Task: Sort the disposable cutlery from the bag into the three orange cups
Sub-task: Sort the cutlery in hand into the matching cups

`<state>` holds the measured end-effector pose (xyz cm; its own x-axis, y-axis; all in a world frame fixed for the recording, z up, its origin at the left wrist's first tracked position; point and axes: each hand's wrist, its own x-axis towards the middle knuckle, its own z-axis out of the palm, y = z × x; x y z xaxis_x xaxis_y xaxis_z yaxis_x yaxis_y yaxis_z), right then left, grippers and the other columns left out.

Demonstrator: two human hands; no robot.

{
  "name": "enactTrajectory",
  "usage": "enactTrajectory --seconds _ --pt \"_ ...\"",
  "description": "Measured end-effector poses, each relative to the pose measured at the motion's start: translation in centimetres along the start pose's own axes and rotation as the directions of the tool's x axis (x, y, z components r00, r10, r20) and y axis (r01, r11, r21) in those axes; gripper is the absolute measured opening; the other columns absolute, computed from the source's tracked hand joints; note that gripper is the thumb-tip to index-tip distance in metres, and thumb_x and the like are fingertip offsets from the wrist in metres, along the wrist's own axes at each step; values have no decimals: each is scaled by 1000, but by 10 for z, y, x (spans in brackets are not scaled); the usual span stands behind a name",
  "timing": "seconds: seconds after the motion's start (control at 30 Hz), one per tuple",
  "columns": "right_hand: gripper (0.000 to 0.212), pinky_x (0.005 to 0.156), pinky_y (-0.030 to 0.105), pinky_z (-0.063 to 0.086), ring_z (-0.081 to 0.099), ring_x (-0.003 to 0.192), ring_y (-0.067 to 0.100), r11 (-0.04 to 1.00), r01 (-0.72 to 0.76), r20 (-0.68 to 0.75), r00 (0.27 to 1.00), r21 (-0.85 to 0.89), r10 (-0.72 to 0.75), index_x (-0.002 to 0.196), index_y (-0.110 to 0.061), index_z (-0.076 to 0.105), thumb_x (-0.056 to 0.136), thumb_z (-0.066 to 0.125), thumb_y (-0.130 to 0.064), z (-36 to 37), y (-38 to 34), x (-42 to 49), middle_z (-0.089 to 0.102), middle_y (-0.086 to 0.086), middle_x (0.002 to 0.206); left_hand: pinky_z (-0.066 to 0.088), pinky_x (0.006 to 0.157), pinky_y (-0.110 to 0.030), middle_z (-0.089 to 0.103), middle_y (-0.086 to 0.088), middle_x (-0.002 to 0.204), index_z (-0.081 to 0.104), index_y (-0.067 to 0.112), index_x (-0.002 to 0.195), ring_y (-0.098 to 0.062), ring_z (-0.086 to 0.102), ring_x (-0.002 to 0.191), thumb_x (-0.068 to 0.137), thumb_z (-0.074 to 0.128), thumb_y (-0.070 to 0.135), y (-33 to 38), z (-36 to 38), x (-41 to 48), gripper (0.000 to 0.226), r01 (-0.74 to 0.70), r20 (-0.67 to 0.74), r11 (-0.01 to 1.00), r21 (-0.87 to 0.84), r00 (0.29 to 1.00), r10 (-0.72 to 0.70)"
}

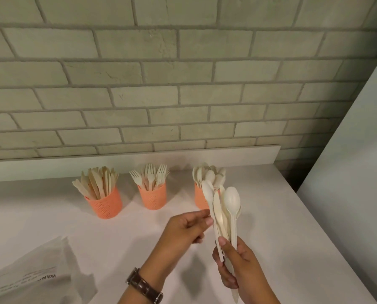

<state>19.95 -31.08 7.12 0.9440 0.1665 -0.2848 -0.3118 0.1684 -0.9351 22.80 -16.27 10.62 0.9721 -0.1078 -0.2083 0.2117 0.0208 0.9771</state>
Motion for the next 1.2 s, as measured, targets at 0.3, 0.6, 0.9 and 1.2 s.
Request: enactTrajectory --seconds 0.3,0.6,0.9,1.2 --pt "17 37 14 23 30 29 12 997 41 -41 998 -72 -44 93 -6 55 95 50 -22 -11 1 -3 57 11 60 49 63 -19 63 4 60 75 15 92 -5 53 55 89 57 5 0 16 1 20 -4 -4 1000 -5 1000 4" --pt "17 40 16 19 28 31 13 997 39 -192 980 -61 -50 91 -4 52 95 50 -20 -37 -9 3 60 7 64 54 61 -17 63 4 54 72 11 73 -7 58 54 86 60 2 24 20 44 20 -175 -199 981 -78 967 157" --pt "18 38 15 22 27 30 14 997 67 -252 966 49 -53 97 -4 56 95 50 -21 -65 -18 8 58 7 64 39 43 -17 50 1 38 49 11 49 -6 47 32 87 59 11 7 35 123 40 -192 -435 911 366 830 350" --pt "23 35 18 29 40 34 20 993 56 -138 990 106 -41 104 -12 60 93 51 -29 -78 -30 12 59 10 68 40 47 -21 57 -5 61 62 13 68 -33 65 61 88 55 18 -36 43 152 22 54 -315 850 523 939 134"
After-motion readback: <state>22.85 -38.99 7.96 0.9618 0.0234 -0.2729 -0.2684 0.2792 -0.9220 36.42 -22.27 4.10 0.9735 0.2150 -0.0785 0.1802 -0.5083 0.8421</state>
